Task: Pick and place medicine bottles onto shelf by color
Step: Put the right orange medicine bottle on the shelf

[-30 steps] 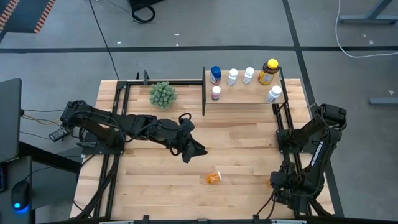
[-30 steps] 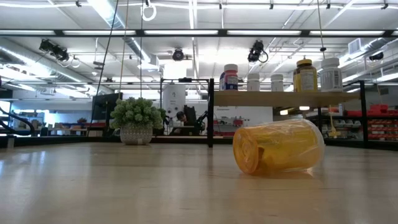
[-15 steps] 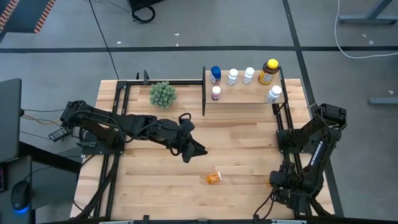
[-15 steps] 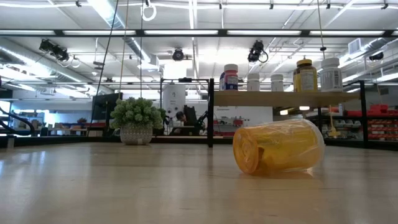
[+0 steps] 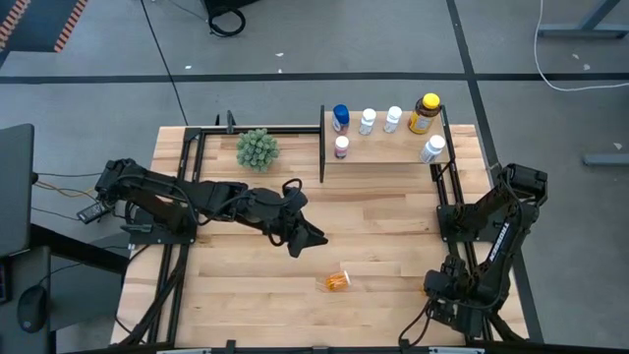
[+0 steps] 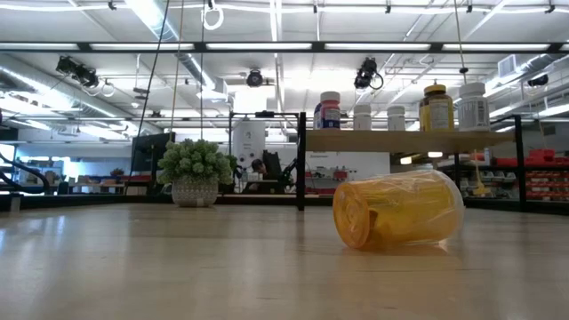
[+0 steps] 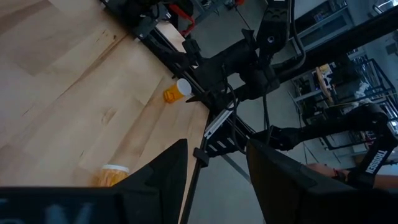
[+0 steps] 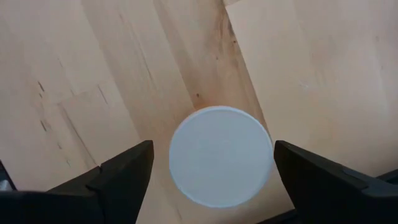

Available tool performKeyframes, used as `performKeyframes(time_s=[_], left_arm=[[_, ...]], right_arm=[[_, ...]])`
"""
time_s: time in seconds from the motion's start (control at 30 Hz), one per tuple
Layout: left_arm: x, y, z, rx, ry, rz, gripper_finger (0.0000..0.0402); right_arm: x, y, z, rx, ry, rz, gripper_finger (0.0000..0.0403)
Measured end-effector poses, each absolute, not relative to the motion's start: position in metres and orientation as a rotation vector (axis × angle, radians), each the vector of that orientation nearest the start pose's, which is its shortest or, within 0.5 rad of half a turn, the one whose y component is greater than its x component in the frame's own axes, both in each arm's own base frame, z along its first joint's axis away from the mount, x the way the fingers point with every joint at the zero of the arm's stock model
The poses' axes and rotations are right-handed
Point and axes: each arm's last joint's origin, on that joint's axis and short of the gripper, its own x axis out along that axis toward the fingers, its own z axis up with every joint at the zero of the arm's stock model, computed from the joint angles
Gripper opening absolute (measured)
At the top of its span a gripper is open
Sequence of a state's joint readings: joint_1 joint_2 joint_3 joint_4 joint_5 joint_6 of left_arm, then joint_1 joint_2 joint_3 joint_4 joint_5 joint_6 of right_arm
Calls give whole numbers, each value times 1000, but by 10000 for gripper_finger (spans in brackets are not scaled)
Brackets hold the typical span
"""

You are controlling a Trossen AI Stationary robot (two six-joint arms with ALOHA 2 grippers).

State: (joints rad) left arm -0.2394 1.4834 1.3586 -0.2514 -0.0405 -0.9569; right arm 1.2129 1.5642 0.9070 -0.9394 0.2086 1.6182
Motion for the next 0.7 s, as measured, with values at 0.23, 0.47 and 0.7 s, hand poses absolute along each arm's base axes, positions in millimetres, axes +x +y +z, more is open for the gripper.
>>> performKeyframes(time_s=[0.23,0.47,0.7], left_arm=[[328,-79,360,-890,436,-3,172],[328,-79,360,-889,436,-3,172],[328,-79,360,-889,436,-3,172]], right_arm=[[93,231,169,307,1337,-355,312],[95,230,169,318,1335,-364,293],[102,229,169,355,1328,-380,272]])
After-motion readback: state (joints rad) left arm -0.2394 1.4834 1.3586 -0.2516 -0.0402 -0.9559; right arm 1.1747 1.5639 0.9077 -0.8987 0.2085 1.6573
